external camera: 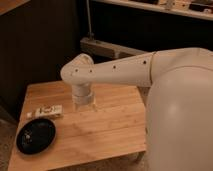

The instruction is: Place the bottle in the ceramic bowl

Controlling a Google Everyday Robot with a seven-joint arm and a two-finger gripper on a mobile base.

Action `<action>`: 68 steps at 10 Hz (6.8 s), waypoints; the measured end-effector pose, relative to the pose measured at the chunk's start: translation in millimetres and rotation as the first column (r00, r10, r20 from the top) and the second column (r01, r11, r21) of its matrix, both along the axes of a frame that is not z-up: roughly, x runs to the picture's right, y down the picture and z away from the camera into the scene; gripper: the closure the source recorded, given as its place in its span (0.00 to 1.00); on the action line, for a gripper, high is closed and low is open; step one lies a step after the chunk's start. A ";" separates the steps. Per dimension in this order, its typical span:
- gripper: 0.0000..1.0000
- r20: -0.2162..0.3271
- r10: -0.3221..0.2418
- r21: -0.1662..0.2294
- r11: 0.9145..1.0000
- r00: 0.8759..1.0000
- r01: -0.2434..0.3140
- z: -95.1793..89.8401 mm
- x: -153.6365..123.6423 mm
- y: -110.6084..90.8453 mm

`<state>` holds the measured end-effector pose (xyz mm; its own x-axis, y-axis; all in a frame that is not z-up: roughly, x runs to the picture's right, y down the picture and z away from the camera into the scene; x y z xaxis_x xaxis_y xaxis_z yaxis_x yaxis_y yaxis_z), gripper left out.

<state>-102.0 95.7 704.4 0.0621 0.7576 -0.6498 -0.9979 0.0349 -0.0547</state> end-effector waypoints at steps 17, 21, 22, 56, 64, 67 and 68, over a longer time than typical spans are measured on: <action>0.35 0.000 0.000 0.000 1.000 1.000 0.000 0.0 0.0 0.0; 0.35 0.000 0.000 0.000 1.000 1.000 0.000 0.0 0.0 0.0; 0.35 0.000 0.000 0.000 1.000 1.000 0.000 0.0 0.0 0.0; 0.35 0.085 -0.058 -0.037 0.997 0.995 0.061 76.5 -16.3 -50.6; 0.35 0.582 -0.426 0.452 0.878 0.693 0.160 35.0 -54.5 -64.8; 0.35 0.589 -0.472 0.503 0.849 0.656 0.159 23.5 -57.2 -61.8; 0.35 0.591 -0.473 0.503 0.849 0.653 0.160 22.9 -59.6 -61.4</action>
<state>-161.6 34.3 727.2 0.6426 0.7661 0.0083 -0.6060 0.5149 -0.6064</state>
